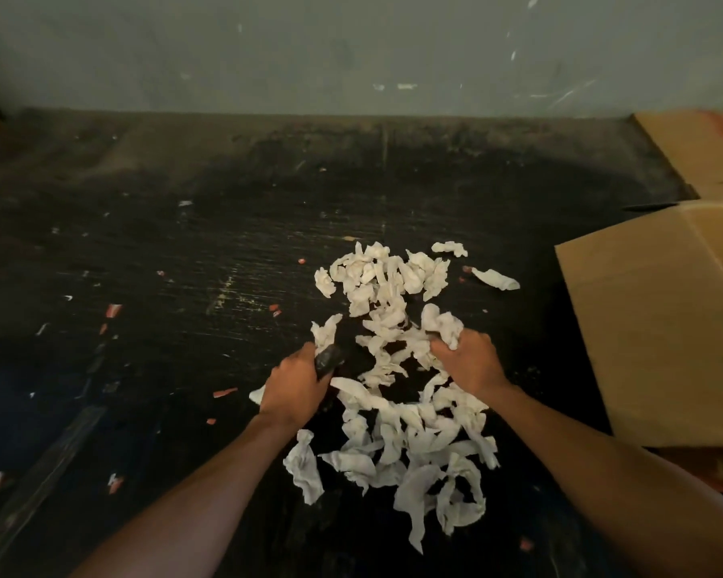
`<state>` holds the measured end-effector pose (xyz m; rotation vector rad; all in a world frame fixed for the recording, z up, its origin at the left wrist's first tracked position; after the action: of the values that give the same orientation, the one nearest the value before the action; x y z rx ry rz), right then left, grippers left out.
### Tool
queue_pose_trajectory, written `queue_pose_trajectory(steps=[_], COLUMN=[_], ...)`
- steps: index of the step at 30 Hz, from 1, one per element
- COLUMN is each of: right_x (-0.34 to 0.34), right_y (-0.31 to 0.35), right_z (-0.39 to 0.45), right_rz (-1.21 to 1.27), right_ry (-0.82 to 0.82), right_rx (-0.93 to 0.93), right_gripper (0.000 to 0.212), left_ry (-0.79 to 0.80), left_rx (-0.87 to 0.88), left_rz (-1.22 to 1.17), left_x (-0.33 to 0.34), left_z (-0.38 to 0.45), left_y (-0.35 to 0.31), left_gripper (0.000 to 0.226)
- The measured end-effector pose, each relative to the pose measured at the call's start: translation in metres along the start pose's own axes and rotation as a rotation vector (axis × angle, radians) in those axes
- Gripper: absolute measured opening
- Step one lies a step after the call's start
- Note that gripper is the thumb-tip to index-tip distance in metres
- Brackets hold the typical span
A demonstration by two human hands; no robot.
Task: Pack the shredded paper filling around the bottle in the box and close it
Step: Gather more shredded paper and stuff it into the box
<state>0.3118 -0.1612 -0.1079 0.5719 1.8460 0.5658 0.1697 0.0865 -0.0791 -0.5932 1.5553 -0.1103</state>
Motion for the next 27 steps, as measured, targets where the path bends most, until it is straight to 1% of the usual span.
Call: queue_pose_trajectory(steps=[3,6,10,16,20,23,27], right_x=[-0.025,-0.061,-0.115,-0.198,-0.242,-0.271,-0.320], right_y=[0.002,0.024,0.055,0.080,0.068,0.046,0.007], right_z=[-0.012,-0.030,-0.062,-0.126,-0.162,-0.181,-0.195], right_rz=[0.041,0.062,0.132,0.141,0.147,0.136,0.139], right_ry=[-0.044,-0.100,-0.143,-0.227,-0.257,-0.267,-0.342], right_rx=[0.017,-0.041,-0.110,-0.276,-0.329,-0.335,-0.291], right_gripper=[0.036,0.036,0.032,0.029,0.027,0.026,0.029], left_ry=[-0.039,-0.103,-0.197,-0.357,-0.418,-0.424,-0.424], left_rx=[-0.042,-0.055,-0.045,-0.007,0.028,0.056,0.127], left_rz=[-0.004,-0.024,-0.020,0.003,0.002,-0.021,-0.053], left_x=[-0.028,-0.061,-0.103,-0.159,-0.178,-0.180,-0.176], left_z=[-0.014,-0.029,-0.056,-0.122,-0.161,-0.176,-0.179], left_y=[0.000,-0.010,-0.040,-0.097,-0.135,-0.165,-0.215], left_gripper=[0.026,0.027,0.028,0.030,0.028,0.027,0.023])
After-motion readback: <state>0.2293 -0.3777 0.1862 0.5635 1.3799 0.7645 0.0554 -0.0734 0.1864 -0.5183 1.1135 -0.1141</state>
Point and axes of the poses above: each hand's wrist, its own z-axis towards the middle knuckle, its own x-axis out of the palm, y = z × x, the point moved 10 cm from there along z, towards the middle knuckle, and after that the axes turned 10 degrees about x, right-handed, at the moved point
